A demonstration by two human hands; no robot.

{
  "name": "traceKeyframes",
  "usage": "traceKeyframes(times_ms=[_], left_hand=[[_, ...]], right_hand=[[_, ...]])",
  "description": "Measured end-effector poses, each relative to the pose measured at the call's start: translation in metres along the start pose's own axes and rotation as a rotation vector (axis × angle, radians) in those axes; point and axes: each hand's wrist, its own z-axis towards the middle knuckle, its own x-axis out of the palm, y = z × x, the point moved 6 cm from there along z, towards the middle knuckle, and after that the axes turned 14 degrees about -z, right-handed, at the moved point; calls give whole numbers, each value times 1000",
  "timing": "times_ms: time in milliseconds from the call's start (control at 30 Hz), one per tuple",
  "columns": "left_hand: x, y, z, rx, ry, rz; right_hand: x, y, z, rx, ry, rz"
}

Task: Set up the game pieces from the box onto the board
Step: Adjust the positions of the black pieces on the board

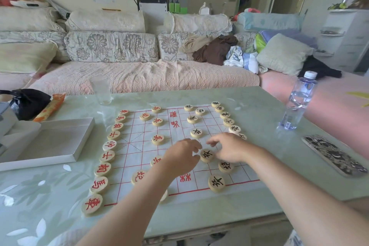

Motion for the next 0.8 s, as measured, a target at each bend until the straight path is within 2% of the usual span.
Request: traceKeyframes(times_ms=[200, 300, 800], left_hand=[[13, 8, 7, -53, 7, -5], [13, 11, 11, -73, 20, -45], [13, 19, 19, -78, -1, -81]], right_hand=[[13, 6, 7, -87, 29, 35], [12, 13, 10, -118, -14, -4], [15, 5, 7, -79, -43, -22]])
